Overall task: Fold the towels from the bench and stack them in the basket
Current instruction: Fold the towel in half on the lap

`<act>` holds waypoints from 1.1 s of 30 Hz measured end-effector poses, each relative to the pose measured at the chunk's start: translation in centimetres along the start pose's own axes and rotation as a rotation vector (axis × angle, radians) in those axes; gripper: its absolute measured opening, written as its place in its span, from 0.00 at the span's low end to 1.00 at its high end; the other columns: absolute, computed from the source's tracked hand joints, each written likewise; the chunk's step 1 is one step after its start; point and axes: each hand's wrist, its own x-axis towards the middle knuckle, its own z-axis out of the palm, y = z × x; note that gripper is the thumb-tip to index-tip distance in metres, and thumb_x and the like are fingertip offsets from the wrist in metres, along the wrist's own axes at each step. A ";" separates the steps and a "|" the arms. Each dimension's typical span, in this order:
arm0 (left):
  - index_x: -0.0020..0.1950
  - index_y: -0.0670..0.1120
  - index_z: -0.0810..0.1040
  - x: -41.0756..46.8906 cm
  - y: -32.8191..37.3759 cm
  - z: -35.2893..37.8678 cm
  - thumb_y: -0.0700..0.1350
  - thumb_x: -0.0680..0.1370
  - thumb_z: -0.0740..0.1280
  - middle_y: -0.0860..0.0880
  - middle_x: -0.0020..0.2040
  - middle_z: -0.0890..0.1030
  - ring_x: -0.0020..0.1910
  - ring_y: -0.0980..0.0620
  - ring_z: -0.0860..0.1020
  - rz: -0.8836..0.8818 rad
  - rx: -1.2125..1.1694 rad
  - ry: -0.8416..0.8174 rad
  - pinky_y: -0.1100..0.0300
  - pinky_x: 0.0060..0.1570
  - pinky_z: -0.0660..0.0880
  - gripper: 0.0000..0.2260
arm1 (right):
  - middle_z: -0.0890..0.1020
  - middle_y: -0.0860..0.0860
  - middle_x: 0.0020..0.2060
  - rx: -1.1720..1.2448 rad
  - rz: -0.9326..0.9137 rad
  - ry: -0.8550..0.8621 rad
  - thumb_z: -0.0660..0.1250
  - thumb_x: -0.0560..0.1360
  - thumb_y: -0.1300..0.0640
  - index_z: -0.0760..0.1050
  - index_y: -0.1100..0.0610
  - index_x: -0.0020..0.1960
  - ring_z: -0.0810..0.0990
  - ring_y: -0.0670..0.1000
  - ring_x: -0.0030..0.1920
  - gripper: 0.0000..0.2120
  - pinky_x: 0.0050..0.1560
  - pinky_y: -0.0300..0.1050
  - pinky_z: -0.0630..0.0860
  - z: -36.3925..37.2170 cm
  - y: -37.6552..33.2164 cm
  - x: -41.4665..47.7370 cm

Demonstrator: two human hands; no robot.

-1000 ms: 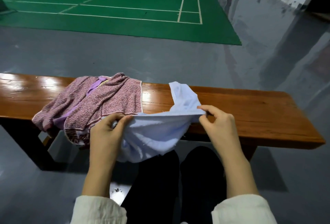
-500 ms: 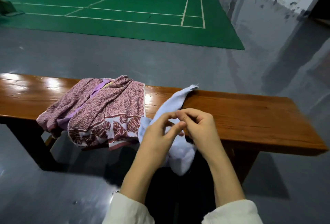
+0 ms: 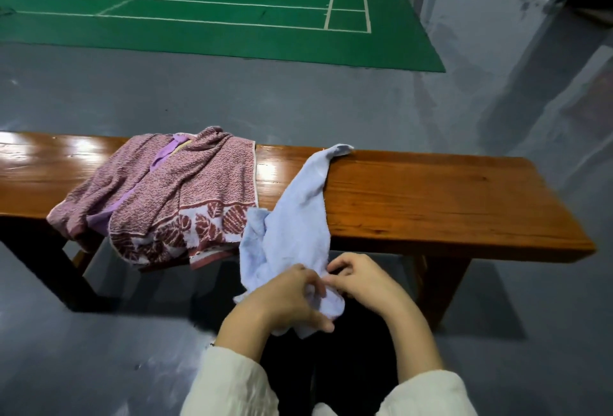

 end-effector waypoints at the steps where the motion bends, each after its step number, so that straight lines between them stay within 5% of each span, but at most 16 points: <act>1: 0.52 0.52 0.77 0.1 0.2 0.0 0.50 0.65 0.79 0.54 0.55 0.70 0.53 0.52 0.75 -0.002 0.049 0.004 0.54 0.50 0.77 0.19 | 0.83 0.49 0.39 -0.019 0.020 -0.018 0.73 0.71 0.51 0.73 0.47 0.44 0.82 0.48 0.42 0.08 0.51 0.48 0.78 -0.1 -0.2 0.1; 5: 0.42 0.47 0.79 0.4 0.7 0.7 0.46 0.70 0.74 0.51 0.48 0.71 0.47 0.49 0.77 0.052 0.152 0.105 0.62 0.40 0.70 0.06 | 0.82 0.52 0.28 0.050 0.075 -0.101 0.69 0.72 0.56 0.69 0.53 0.49 0.79 0.49 0.27 0.10 0.32 0.43 0.78 0.6 -1.4 -0.1; 8: 0.38 0.50 0.75 0.1 0.0 -0.1 0.44 0.75 0.69 0.50 0.38 0.78 0.41 0.55 0.76 0.174 -0.087 0.255 0.66 0.39 0.68 0.07 | 0.77 0.54 0.25 0.491 -0.048 0.119 0.62 0.74 0.69 0.69 0.60 0.56 0.72 0.47 0.19 0.12 0.21 0.38 0.69 0.6 -2.7 -0.5; 12: 0.42 0.51 0.76 -1.5 -0.1 -2.8 0.45 0.77 0.69 0.56 0.36 0.76 0.35 0.63 0.72 0.300 -0.598 0.543 0.69 0.38 0.69 0.05 | 0.80 0.52 0.32 0.881 -0.280 0.220 0.62 0.76 0.70 0.72 0.51 0.59 0.79 0.48 0.30 0.18 0.31 0.40 0.77 -1.2 -4.6 -1.8; 16: 0.40 0.47 0.76 -2.8 1.6 -4.2 0.38 0.79 0.64 0.58 0.35 0.78 0.38 0.64 0.74 0.425 -0.712 0.604 0.71 0.42 0.69 0.09 | 0.81 0.50 0.52 0.531 -0.553 0.178 0.68 0.74 0.67 0.78 0.51 0.55 0.79 0.42 0.53 0.14 0.56 0.37 0.75 -1.4 -6.2 -2.4; 20: 0.39 0.47 0.79 -3.8 2.1 -4.6 0.43 0.74 0.70 0.57 0.36 0.81 0.40 0.64 0.76 0.490 -0.724 0.601 0.71 0.45 0.71 0.05 | 0.82 0.48 0.38 0.446 -0.538 0.151 0.70 0.72 0.67 0.81 0.60 0.44 0.78 0.43 0.42 0.04 0.47 0.36 0.73 -1.2 -6.6 -2.2; 24: 0.35 0.47 0.78 -3.8 1.3 -5.1 0.45 0.68 0.74 0.55 0.33 0.81 0.36 0.63 0.76 0.432 -0.609 0.775 0.69 0.41 0.71 0.06 | 0.80 0.47 0.32 0.442 -0.566 0.239 0.73 0.71 0.64 0.81 0.62 0.40 0.76 0.41 0.36 0.02 0.41 0.34 0.72 -1.3 -6.7 -2.4; 29: 0.38 0.44 0.79 -4.1 1.1 -6.1 0.43 0.70 0.74 0.56 0.33 0.79 0.36 0.63 0.74 0.457 -0.565 0.893 0.70 0.39 0.69 0.05 | 0.82 0.42 0.33 0.323 -0.565 0.338 0.75 0.69 0.62 0.80 0.49 0.36 0.77 0.39 0.37 0.10 0.41 0.32 0.72 -3.1 -7.1 -3.1; 33: 0.41 0.46 0.79 -4.5 -0.5 -6.6 0.42 0.71 0.74 0.57 0.36 0.80 0.38 0.63 0.75 0.396 -0.587 0.976 0.69 0.42 0.69 0.04 | 0.82 0.44 0.36 0.125 -0.482 0.369 0.75 0.70 0.56 0.81 0.52 0.38 0.78 0.41 0.40 0.03 0.44 0.37 0.72 -5.6 -6.9 -3.2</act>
